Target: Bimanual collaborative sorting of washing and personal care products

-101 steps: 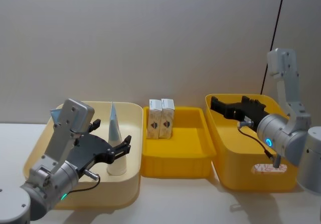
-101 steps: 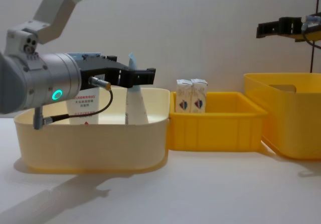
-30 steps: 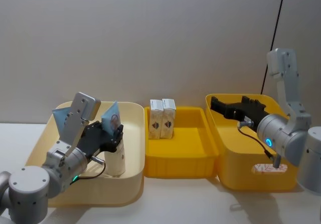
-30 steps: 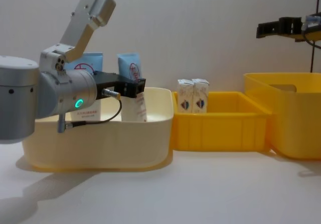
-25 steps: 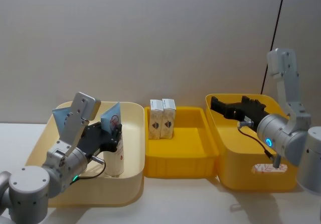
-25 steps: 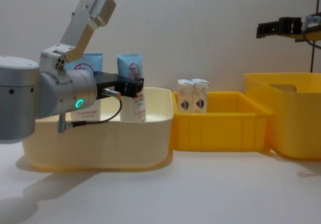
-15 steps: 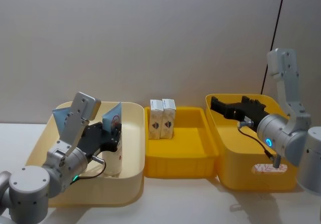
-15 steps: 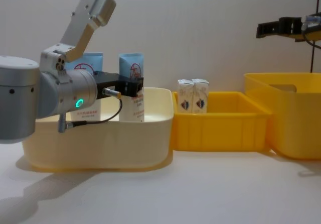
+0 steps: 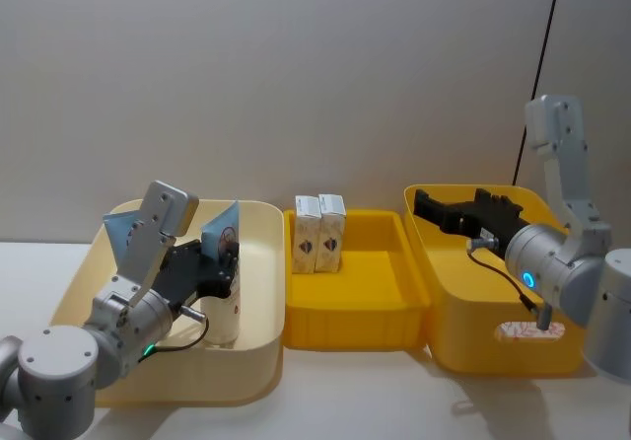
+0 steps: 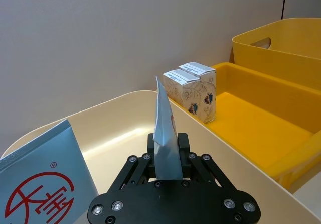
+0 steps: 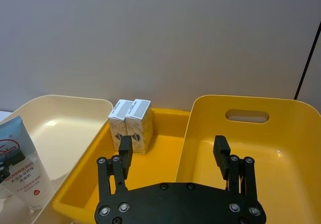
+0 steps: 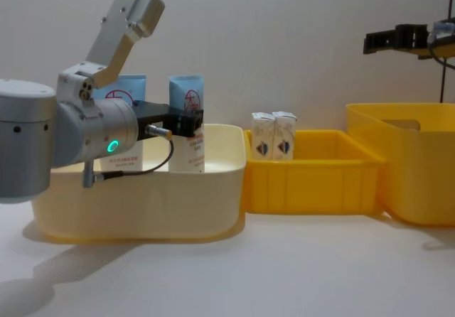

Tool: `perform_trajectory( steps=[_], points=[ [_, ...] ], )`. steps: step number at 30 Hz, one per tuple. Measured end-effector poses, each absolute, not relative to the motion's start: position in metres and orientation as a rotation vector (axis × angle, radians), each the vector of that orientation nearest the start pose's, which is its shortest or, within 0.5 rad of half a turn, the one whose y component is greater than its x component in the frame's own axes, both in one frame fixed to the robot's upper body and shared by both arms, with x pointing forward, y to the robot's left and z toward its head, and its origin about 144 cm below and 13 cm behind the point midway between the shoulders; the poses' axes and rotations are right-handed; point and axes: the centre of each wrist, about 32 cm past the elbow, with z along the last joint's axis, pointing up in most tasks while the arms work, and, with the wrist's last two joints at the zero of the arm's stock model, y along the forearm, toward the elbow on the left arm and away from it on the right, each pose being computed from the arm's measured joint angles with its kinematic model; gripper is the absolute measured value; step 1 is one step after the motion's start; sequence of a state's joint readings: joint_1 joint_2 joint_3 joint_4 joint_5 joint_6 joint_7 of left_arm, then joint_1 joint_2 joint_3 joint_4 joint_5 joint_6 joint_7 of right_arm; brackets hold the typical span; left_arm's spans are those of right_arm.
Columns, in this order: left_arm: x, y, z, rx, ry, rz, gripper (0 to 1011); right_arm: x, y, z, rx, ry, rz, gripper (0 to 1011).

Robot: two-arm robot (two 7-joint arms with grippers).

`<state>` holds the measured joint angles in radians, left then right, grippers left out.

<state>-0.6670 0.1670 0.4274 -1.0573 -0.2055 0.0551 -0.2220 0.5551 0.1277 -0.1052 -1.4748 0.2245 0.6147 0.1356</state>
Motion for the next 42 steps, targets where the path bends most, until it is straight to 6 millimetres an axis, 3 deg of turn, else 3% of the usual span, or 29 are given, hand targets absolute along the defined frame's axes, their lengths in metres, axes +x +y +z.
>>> perform_trajectory(
  steps=[27,42],
  points=[
    [0.625,0.188,1.233,0.127,-0.144,1.079,226,0.582,-0.235,1.325,-0.099,0.16,-1.308,1003],
    [0.637,0.189,1.261,0.082,-0.243,1.051,226,0.582,-0.235,1.325,-0.099,0.16,-1.308,1003]
  ],
)
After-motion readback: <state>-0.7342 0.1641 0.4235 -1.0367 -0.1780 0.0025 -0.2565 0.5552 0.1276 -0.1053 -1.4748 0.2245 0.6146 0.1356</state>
